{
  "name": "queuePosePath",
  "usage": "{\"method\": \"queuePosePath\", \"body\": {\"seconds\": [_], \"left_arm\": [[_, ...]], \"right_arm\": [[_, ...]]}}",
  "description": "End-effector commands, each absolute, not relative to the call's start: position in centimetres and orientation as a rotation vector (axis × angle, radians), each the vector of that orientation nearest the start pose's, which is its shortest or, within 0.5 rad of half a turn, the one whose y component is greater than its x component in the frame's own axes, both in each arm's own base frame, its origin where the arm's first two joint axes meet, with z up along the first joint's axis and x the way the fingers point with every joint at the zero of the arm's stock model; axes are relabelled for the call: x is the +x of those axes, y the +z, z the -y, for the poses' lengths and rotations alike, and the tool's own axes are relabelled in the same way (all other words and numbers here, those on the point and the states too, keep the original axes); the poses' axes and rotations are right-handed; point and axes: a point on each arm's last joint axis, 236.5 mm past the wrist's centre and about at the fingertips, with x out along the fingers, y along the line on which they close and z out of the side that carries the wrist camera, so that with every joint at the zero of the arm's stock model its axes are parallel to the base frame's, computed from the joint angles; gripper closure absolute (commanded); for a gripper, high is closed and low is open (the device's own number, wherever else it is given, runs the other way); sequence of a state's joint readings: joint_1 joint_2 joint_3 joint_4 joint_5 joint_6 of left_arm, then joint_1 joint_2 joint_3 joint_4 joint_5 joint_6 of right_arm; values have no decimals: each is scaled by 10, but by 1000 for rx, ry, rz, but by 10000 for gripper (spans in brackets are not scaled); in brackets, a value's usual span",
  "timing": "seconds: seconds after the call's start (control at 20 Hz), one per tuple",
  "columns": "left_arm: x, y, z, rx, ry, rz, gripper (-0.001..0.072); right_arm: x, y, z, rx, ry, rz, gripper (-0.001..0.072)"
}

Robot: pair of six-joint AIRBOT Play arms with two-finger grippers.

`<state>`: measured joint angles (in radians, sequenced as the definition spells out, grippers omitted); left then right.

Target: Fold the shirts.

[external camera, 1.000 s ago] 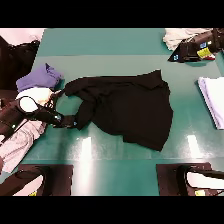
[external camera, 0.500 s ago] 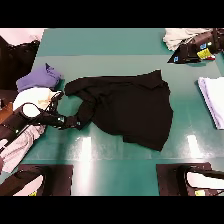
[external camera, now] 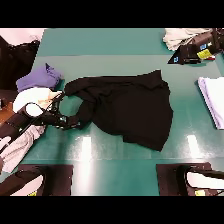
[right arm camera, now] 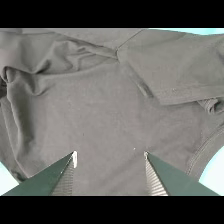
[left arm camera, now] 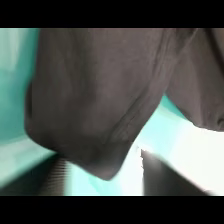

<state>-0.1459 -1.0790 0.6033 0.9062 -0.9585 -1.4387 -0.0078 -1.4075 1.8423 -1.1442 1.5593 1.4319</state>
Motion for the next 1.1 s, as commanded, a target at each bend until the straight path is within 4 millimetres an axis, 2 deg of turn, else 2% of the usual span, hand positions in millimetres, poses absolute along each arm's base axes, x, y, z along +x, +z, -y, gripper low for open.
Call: {"method": "queuePosePath", "body": {"seconds": [0.0, 0.1, 0.2, 0.35, 0.45, 0.55, 0.6, 0.75, 0.85, 0.95, 1.05], "left_arm": [[258, -65, 165, -494, -420, -1415, 678], [254, -64, 166, -489, -433, -1433, 688], [247, -51, 170, -438, -508, -1462, 688], [251, -9, 177, -359, -626, -1405, 688], [262, 25, 178, -320, -651, -1308, 688], [272, 52, 177, -284, -661, -1221, 687], [274, 60, 176, -272, -662, -1196, 687], [277, 66, 176, -267, -662, -1176, 687], [277, 66, 176, -267, -662, -1177, 687], [277, 66, 176, -268, -662, -1176, 687], [277, 66, 176, -268, -662, -1177, 687]], "right_arm": [[412, 190, -94, 123, 450, -1098, 231], [401, 185, -94, 115, 458, -1145, 231], [383, 178, -92, 100, 471, -1225, 231], [362, 169, -89, 101, 479, -1298, 232], [348, 151, -81, 147, 443, -1316, 232], [325, 121, -67, 217, 386, -1352, 231], [307, 98, -61, 261, 354, -1390, 232], [239, 25, -48, 401, 264, -1537, 231], [206, -17, -43, 509, 187, -1575, 231], [186, -47, -43, 635, 120, -1564, 232], [177, -66, -52, 740, 115, -1533, 234]]}}
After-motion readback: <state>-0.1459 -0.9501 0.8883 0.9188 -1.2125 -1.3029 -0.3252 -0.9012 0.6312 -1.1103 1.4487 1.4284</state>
